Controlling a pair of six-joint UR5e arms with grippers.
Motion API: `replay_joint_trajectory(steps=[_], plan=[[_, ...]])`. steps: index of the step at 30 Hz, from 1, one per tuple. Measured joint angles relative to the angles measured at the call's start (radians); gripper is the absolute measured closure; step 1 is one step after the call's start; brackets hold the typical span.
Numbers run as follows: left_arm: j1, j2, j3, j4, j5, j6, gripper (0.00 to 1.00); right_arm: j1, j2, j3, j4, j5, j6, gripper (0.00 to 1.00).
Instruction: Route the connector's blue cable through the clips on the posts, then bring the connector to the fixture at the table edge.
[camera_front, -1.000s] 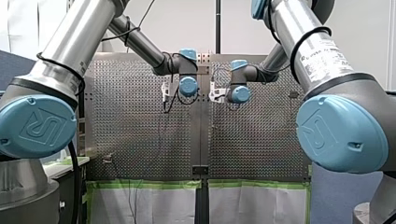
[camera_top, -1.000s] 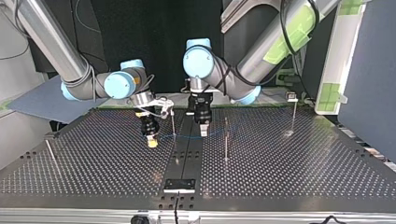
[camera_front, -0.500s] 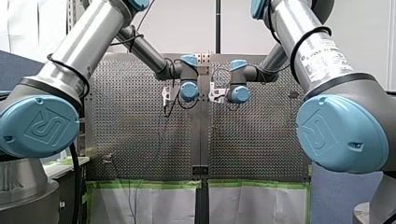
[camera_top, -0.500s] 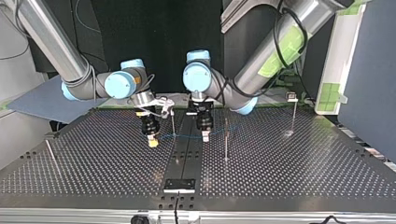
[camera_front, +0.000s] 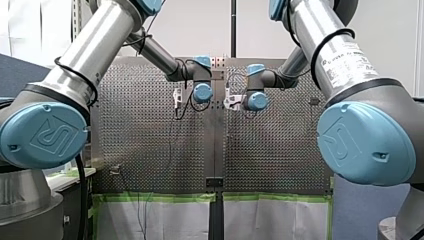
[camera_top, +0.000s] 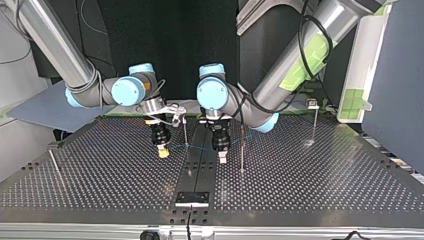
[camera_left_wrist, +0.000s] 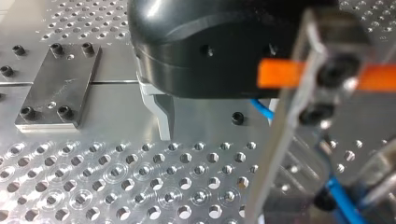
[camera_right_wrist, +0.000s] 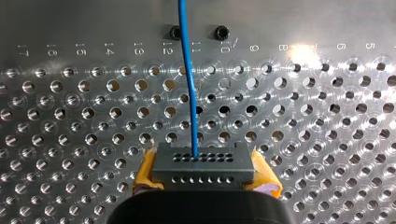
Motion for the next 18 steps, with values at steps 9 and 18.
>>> replay_joint_trajectory(steps=[9, 18], plan=[[-0.002, 0.0, -0.004, -0.002, 0.001, -0.008, 0.44, -0.001, 0.0, 0.0, 0.0, 0.0, 0.0, 1.0], [-0.006, 0.0, -0.041, 0.042, 0.004, 0.01, 1.0, -0.003, 0.0, 0.0, 0.0, 0.0, 0.0, 1.0]])
